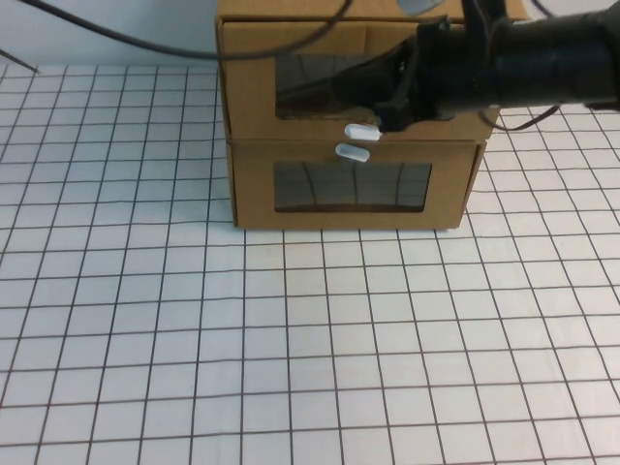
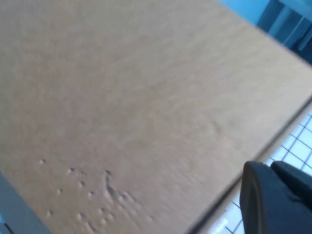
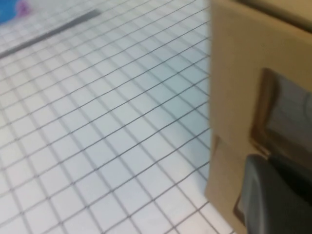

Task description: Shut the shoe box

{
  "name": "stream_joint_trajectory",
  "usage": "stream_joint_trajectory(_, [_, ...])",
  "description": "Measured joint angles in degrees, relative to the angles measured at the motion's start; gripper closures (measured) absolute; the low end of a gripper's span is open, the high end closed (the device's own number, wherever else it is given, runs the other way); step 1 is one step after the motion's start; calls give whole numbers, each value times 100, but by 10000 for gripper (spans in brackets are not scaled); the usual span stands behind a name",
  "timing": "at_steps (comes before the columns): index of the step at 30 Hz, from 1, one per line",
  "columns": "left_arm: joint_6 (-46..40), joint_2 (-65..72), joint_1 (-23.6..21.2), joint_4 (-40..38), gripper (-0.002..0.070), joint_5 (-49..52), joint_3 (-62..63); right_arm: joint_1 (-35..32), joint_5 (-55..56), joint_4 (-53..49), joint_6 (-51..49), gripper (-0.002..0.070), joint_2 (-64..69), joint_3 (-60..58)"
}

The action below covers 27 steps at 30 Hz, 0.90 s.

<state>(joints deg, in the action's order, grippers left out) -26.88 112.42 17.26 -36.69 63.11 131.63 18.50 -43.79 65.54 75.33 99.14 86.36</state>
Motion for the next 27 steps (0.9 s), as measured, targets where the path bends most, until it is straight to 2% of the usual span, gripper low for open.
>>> stream_joint_trajectory(7, [308,-936,-44,488,680,721,0,0,-450,-1260,-840,690,-1038,8])
stream_joint_trajectory(15, [468,-2061,-44,877,680,945,-367,0,-618,-3255,-3016,690,-2428,12])
stream_joint_trajectory(21, [468,-3367,-44,887,680,748,-1606,0,-569,-3605,-3835,690,-3328,-187])
stream_joint_trajectory(27, [457,-4914,-44,887,680,42,-3690,0,178,-3667,-4196,690,-4553,-1381])
